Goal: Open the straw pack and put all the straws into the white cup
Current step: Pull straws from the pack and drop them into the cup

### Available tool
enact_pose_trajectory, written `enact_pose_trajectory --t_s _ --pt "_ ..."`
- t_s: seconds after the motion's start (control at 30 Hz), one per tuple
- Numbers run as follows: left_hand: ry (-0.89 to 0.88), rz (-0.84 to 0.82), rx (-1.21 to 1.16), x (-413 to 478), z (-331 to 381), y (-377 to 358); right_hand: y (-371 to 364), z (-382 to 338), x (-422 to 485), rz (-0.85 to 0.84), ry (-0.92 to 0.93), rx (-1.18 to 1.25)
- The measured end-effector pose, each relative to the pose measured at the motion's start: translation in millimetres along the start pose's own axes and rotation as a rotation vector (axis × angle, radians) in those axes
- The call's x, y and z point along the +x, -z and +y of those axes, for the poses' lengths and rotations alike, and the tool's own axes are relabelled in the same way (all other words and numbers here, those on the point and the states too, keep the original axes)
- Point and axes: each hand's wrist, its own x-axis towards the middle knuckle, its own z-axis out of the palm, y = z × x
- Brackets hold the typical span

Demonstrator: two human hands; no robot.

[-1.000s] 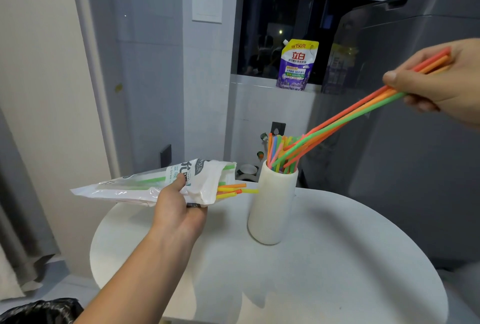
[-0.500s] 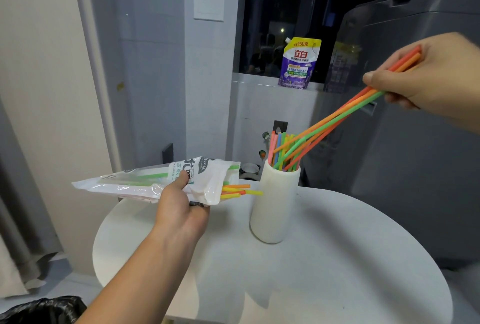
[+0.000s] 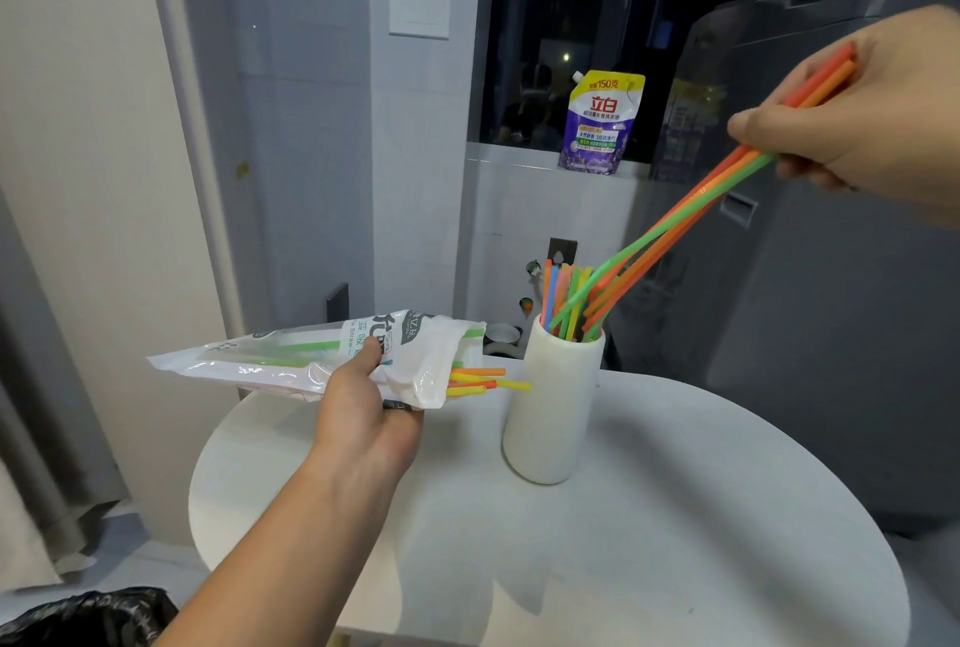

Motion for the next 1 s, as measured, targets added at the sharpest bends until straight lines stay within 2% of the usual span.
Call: enact_pose_trajectory --t_s 0.37,0.87,1.0 --pt "0.004 -0.01 0.004 2.6 -1.5 2.0 5.1 -12.6 30.9 0.097 0.001 -0.048" --pt "0.007 -0.004 0.008 1.3 -1.1 1.4 -33.1 -29.7 41.4 -0.046 -0.104 -0.217" --pt "0.006 -0.016 0.013 0.7 -1.1 1.3 -32.4 -29.3 48.1 -0.007 -0.092 -0.208"
